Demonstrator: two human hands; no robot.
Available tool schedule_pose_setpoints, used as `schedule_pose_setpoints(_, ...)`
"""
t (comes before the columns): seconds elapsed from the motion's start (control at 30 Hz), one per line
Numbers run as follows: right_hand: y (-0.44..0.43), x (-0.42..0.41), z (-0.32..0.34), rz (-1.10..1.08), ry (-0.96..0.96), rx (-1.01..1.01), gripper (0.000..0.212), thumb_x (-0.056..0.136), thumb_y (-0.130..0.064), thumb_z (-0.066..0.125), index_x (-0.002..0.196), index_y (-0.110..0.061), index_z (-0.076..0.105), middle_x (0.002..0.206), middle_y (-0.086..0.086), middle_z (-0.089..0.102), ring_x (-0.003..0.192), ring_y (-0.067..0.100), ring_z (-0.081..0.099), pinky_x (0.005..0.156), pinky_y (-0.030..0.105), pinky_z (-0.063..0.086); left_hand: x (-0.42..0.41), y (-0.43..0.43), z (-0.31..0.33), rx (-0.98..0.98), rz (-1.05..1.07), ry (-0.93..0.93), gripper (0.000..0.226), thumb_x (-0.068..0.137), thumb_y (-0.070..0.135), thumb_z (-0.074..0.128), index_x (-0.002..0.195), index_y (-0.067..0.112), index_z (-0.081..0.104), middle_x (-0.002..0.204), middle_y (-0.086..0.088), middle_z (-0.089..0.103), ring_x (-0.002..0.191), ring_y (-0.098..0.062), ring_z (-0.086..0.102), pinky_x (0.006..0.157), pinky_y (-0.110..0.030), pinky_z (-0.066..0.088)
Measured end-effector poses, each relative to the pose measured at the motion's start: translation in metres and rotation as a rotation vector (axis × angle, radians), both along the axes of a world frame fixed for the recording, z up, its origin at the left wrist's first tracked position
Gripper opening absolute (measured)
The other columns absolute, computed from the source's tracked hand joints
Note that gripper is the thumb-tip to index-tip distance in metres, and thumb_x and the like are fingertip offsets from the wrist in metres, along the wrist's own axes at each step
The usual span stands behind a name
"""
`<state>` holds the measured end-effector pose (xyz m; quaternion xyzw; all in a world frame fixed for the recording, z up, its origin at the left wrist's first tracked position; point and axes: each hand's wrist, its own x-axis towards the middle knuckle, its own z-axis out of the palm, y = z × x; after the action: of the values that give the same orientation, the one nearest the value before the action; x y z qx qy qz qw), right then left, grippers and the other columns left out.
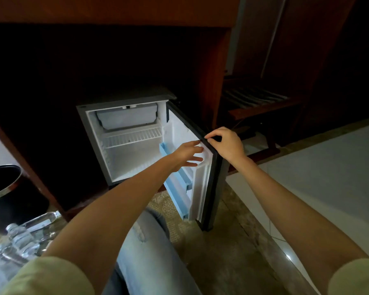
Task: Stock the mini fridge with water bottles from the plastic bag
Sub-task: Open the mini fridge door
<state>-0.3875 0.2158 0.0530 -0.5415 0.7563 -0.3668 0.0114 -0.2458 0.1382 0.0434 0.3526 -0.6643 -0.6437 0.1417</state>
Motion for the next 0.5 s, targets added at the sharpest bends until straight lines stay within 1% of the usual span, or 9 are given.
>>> schedule_pose_setpoints(0.07, 0.002, -0.011, 0.001, -0.035, 0.012, 0.013, 0.013, 0.092, -0.025, 0.059, 0.099, -0.027, 0.070, 0.108, -0.007, 0.062, 0.098, 0.013, 0.060, 0.076, 0.029, 0.050, -0.013, 0.000, 0.001, -0.011, -0.009, -0.003, 0.055, 0.096, 0.024, 0.055, 0.146, 0.022, 0.034, 0.137, -0.006, 0.051, 0.098, -0.019, 0.063, 0.086, -0.030, 0.051)
schedule_pose_setpoints(0.17, 0.001, -0.025, 0.004, -0.092, 0.009, 0.015, 0.010, 0.091, -0.024, 0.061, 0.096, -0.027, 0.069, 0.104, -0.009, 0.067, 0.099, 0.012, 0.061, 0.075, 0.027, 0.048, -0.031, -0.001, 0.004, -0.007, -0.021, -0.008, 0.058, 0.096, 0.024, 0.054, 0.148, 0.021, 0.030, 0.142, -0.005, 0.046, 0.108, -0.021, 0.058, 0.089, -0.032, 0.049)
schedule_pose_setpoints(0.23, -0.004, -0.034, 0.006, -0.152, -0.007, 0.021, 0.011, 0.090, -0.024, 0.063, 0.100, -0.024, 0.067, 0.106, -0.007, 0.068, 0.099, 0.013, 0.063, 0.074, 0.026, 0.047, -0.042, -0.003, 0.005, -0.001, -0.022, -0.010, 0.059, 0.096, 0.024, 0.054, 0.149, 0.021, 0.029, 0.144, -0.004, 0.045, 0.118, -0.023, 0.054, 0.092, -0.034, 0.048)
schedule_pose_setpoints(0.27, -0.007, -0.039, 0.007, -0.181, -0.013, 0.030, 0.016, 0.090, -0.023, 0.064, 0.105, -0.022, 0.066, 0.108, -0.005, 0.068, 0.101, 0.014, 0.063, 0.075, 0.027, 0.047, -0.047, -0.004, 0.005, -0.003, -0.026, -0.009, 0.059, 0.096, 0.024, 0.054, 0.149, 0.021, 0.028, 0.145, -0.004, 0.045, 0.123, -0.024, 0.051, 0.093, -0.034, 0.047)
schedule_pose_setpoints(0.33, -0.011, -0.050, 0.008, -0.235, 0.011, 0.052, 0.023, 0.091, -0.023, 0.063, 0.114, -0.020, 0.066, 0.113, -0.002, 0.068, 0.107, 0.017, 0.061, 0.083, 0.030, 0.048, -0.057, -0.004, 0.004, -0.014, -0.039, -0.002, 0.060, 0.096, 0.025, 0.054, 0.149, 0.023, 0.027, 0.146, -0.004, 0.044, 0.128, -0.025, 0.048, 0.092, -0.033, 0.046)
schedule_pose_setpoints(0.4, -0.013, -0.059, 0.007, -0.307, 0.108, 0.068, 0.027, 0.092, -0.022, 0.061, 0.118, -0.020, 0.066, 0.115, 0.000, 0.068, 0.113, 0.020, 0.057, 0.096, 0.035, 0.043, -0.066, -0.004, 0.003, -0.018, -0.057, 0.009, 0.060, 0.097, 0.026, 0.052, 0.150, 0.026, 0.024, 0.147, -0.003, 0.042, 0.130, -0.025, 0.046, 0.091, -0.032, 0.045)
schedule_pose_setpoints(0.43, -0.014, -0.063, 0.007, -0.346, 0.155, 0.070, 0.027, 0.093, -0.022, 0.059, 0.120, -0.021, 0.065, 0.114, 0.001, 0.068, 0.114, 0.021, 0.055, 0.099, 0.035, 0.039, -0.072, -0.005, 0.002, -0.019, -0.066, 0.015, 0.061, 0.097, 0.026, 0.052, 0.150, 0.027, 0.022, 0.148, -0.003, 0.041, 0.131, -0.025, 0.045, 0.090, -0.032, 0.045)
schedule_pose_setpoints(0.5, -0.018, -0.072, 0.007, -0.406, 0.191, 0.068, 0.028, 0.094, -0.019, 0.057, 0.121, -0.021, 0.065, 0.115, 0.004, 0.067, 0.115, 0.023, 0.052, 0.098, 0.035, 0.036, -0.081, -0.006, 0.001, -0.017, -0.081, 0.017, 0.061, 0.097, 0.027, 0.051, 0.150, 0.030, 0.020, 0.150, -0.002, 0.037, 0.132, -0.024, 0.043, 0.090, -0.031, 0.045)
